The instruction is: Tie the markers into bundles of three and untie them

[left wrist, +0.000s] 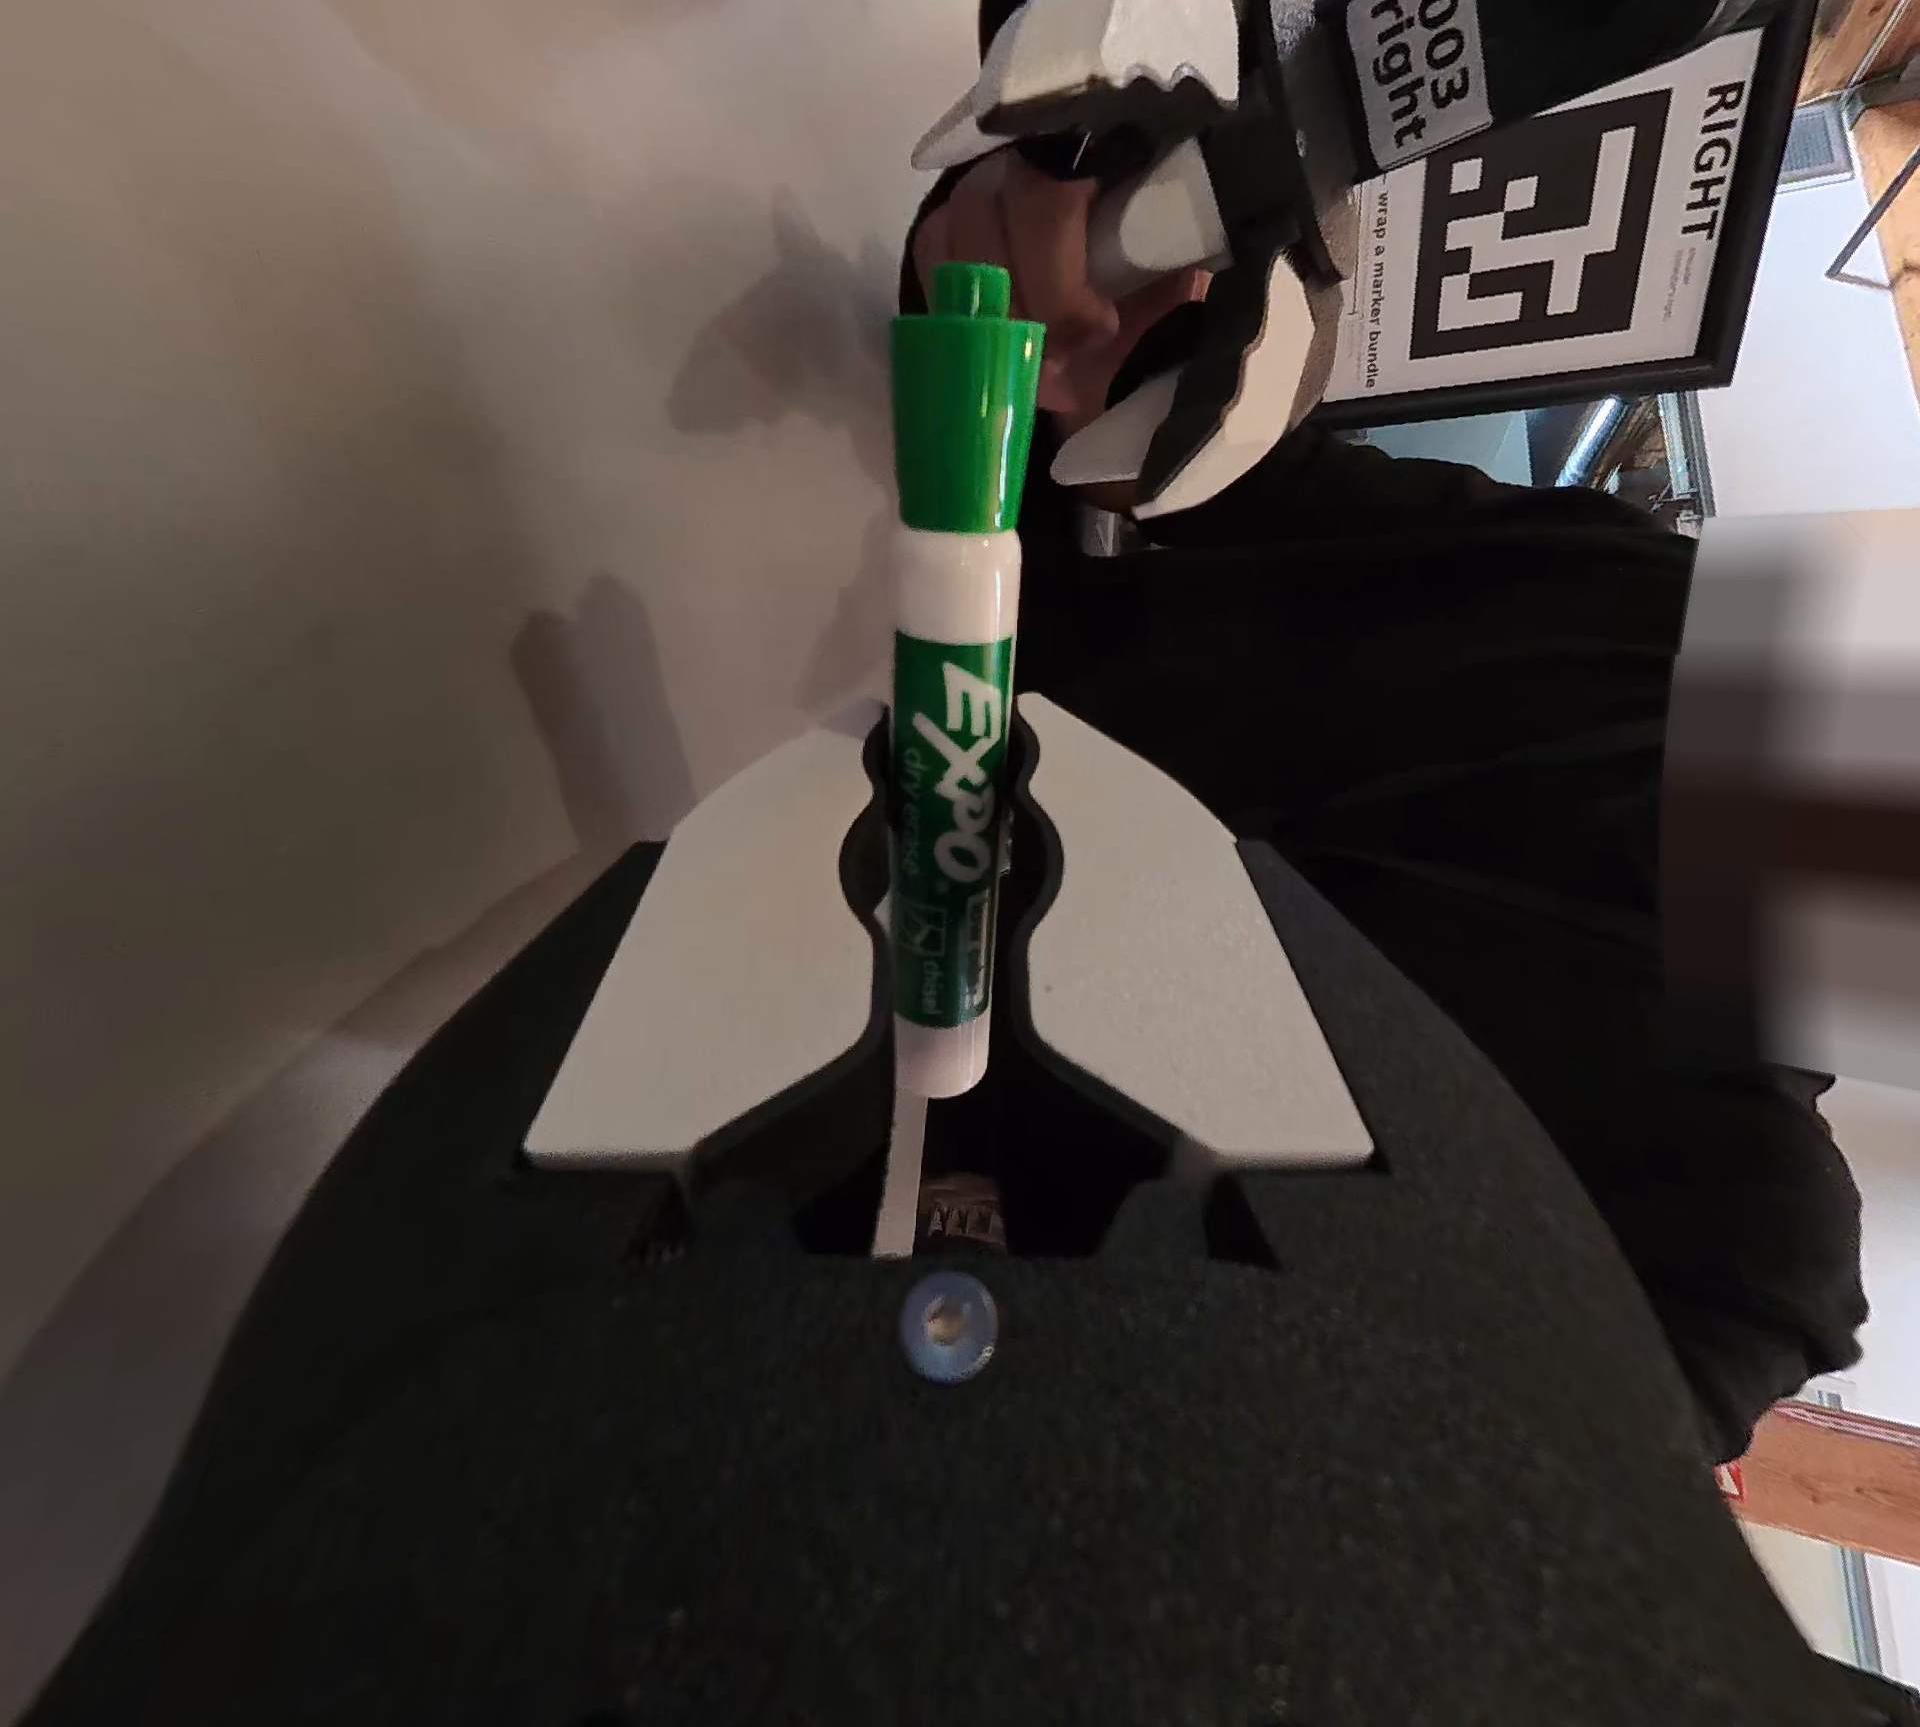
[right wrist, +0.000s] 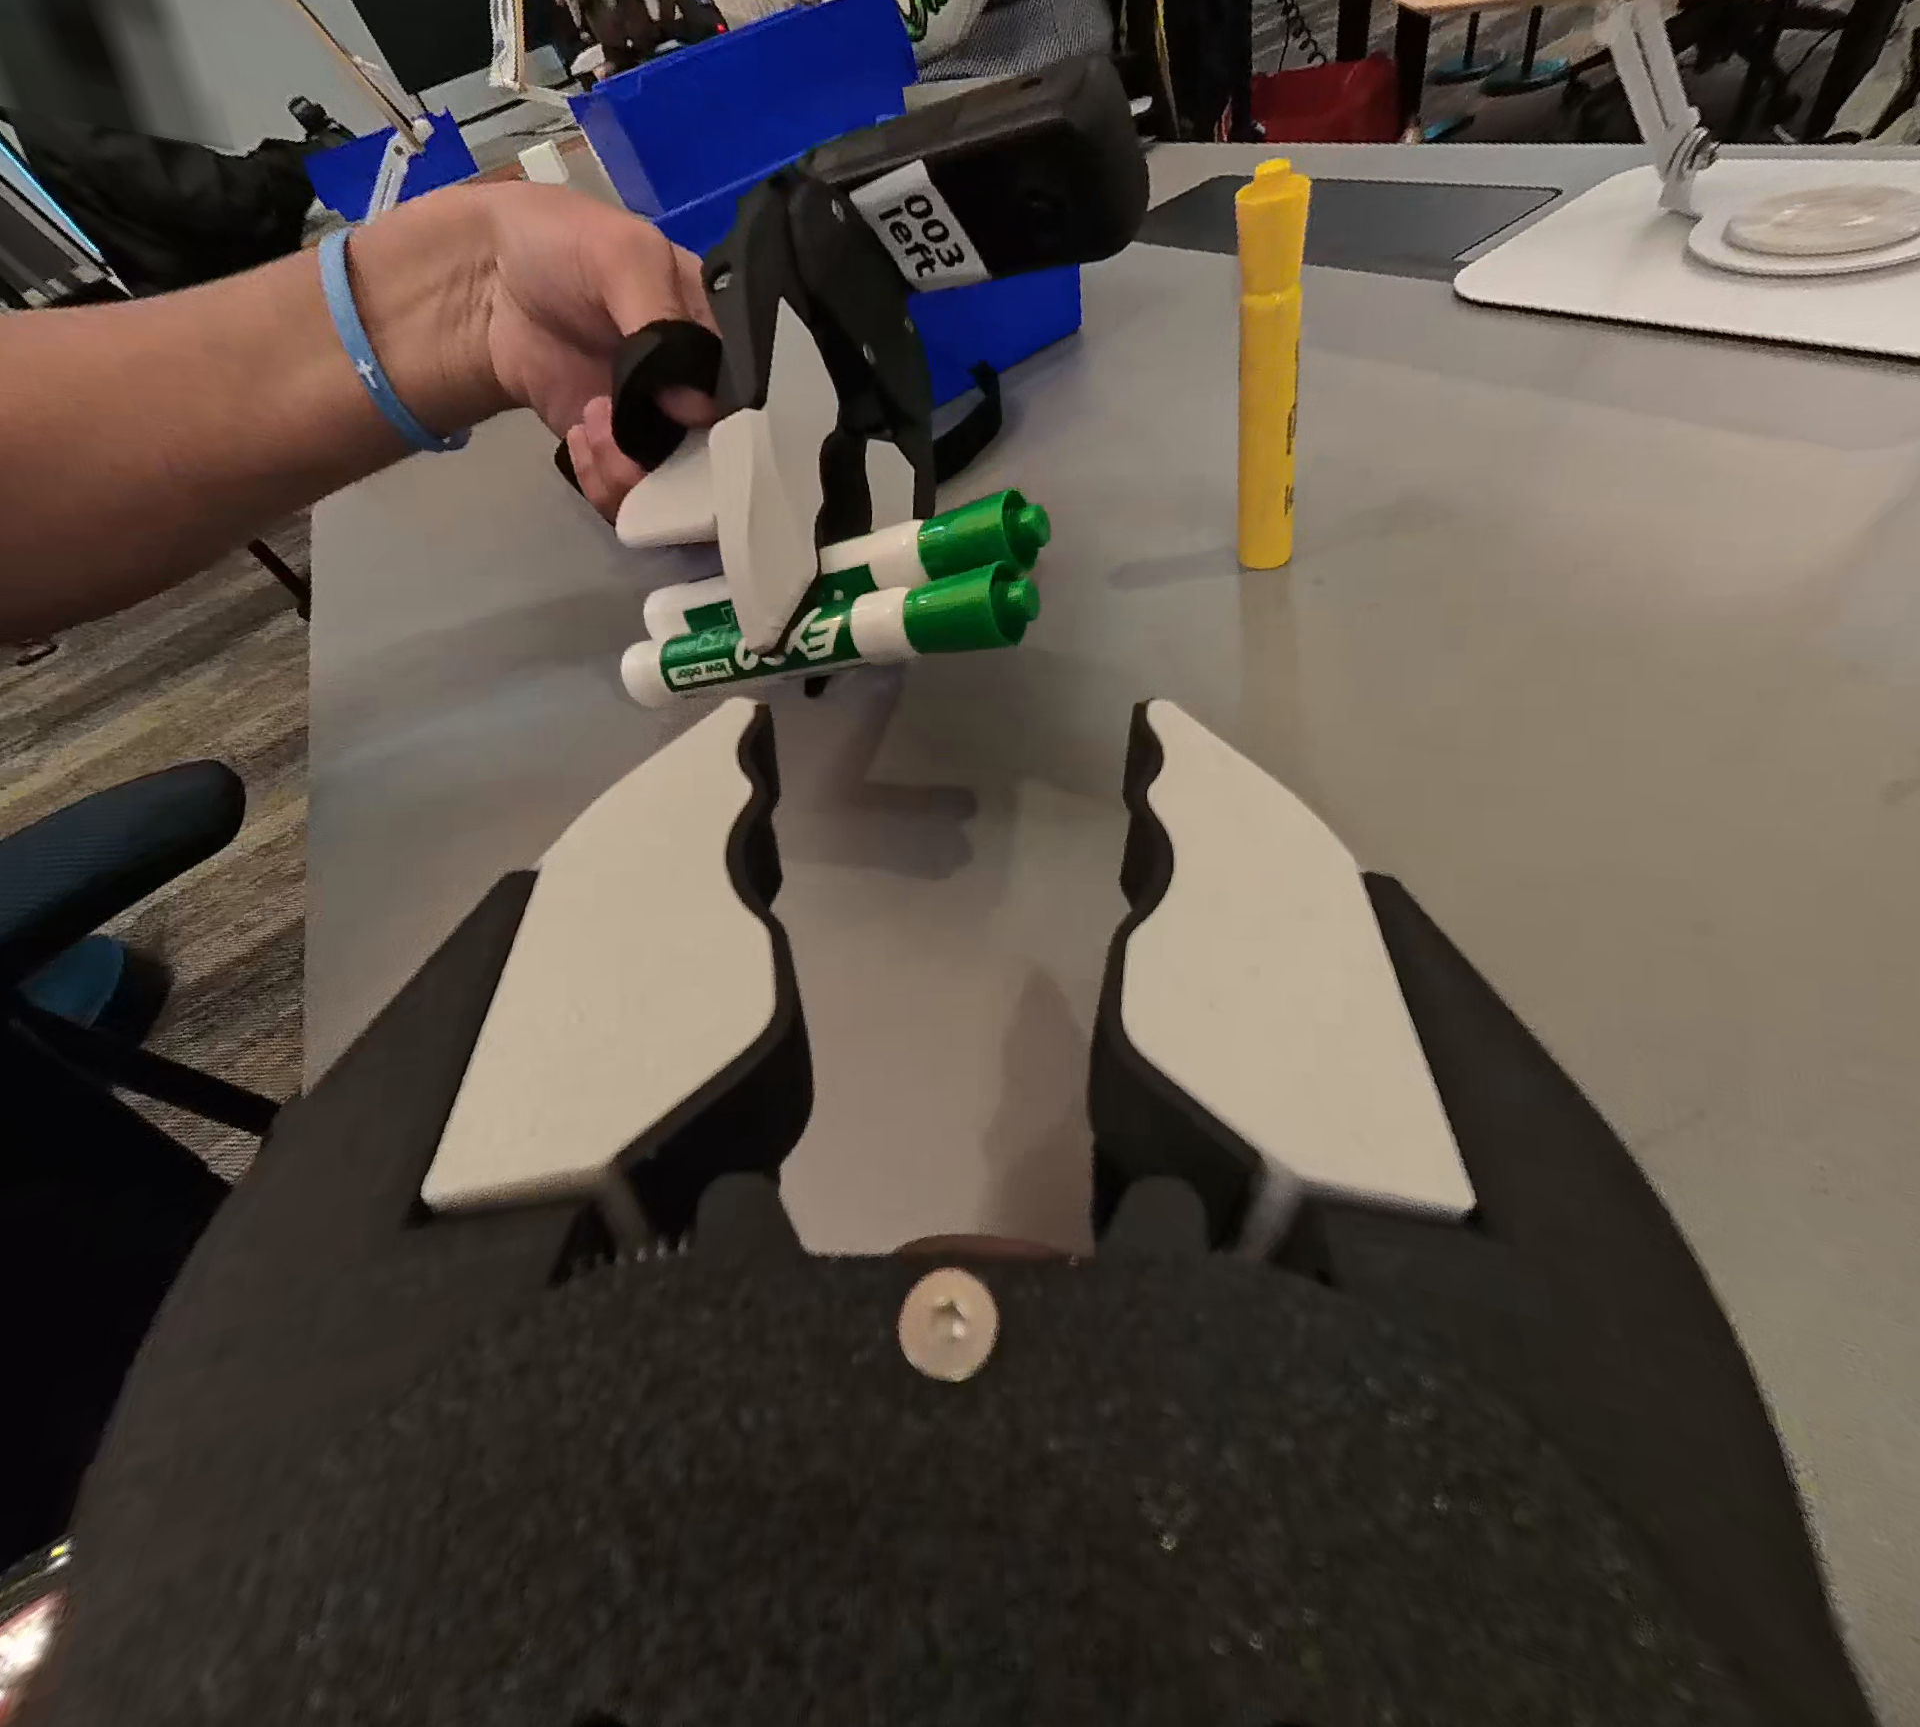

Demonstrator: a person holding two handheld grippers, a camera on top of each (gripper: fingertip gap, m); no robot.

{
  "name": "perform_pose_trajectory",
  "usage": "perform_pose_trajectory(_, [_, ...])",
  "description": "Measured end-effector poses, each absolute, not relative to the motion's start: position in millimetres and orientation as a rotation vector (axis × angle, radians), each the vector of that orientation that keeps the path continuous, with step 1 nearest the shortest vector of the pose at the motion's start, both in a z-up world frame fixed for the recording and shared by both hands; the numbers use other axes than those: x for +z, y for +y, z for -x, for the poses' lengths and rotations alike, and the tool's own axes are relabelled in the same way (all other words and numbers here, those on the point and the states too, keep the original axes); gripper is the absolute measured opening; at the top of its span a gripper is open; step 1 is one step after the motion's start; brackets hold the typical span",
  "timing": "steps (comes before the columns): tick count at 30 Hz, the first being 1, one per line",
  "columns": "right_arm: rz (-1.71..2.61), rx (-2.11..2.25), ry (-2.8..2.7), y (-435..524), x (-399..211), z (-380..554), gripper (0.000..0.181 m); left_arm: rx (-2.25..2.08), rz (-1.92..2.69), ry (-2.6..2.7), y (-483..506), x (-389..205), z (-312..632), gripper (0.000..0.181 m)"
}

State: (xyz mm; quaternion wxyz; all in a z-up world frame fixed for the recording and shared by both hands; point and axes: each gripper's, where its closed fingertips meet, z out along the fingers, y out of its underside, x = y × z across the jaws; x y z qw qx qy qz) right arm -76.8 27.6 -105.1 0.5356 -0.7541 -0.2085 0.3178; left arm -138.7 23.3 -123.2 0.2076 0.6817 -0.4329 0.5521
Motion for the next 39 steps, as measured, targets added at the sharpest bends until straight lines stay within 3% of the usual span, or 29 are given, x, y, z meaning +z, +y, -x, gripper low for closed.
perform_pose_trajectory(39, [1.876,0.896,-0.466,26.9,-118.5,80.4,0.053,1.508,-1.898,-1.220,20.1,-128.7,143.6,0.017])
